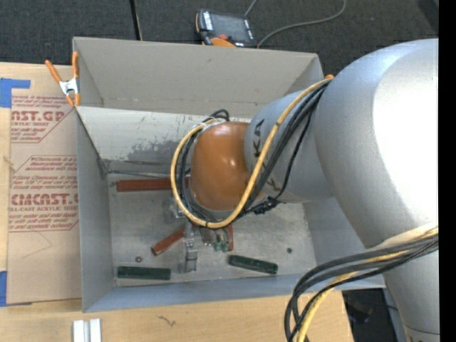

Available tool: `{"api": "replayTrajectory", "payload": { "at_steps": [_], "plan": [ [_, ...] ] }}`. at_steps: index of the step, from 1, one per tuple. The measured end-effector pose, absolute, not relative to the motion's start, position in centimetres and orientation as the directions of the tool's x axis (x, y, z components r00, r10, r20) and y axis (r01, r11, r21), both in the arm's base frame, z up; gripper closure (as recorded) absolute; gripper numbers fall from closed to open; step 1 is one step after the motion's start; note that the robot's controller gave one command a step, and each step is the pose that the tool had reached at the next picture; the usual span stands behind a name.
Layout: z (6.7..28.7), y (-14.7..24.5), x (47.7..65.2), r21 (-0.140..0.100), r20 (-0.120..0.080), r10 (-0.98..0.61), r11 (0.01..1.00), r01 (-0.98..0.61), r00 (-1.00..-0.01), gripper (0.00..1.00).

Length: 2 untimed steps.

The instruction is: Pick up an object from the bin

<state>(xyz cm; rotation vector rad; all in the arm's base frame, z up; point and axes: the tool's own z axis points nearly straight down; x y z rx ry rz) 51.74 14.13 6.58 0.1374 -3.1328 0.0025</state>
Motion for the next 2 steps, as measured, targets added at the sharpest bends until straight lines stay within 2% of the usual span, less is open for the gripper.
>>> {"api": "replayTrajectory", "payload": {
  "at_steps": [1, 2],
  "plan": [
    [9.6, 13.9, 52.1, 0.002, -0.003, -0.045, 0.999, -0.045, -0.999, 0.00],
    [6.8, 16.2, 50.1, 0.001, 0.003, -0.104, 0.995, -0.104, -0.995, 0.00]
  ]
}}
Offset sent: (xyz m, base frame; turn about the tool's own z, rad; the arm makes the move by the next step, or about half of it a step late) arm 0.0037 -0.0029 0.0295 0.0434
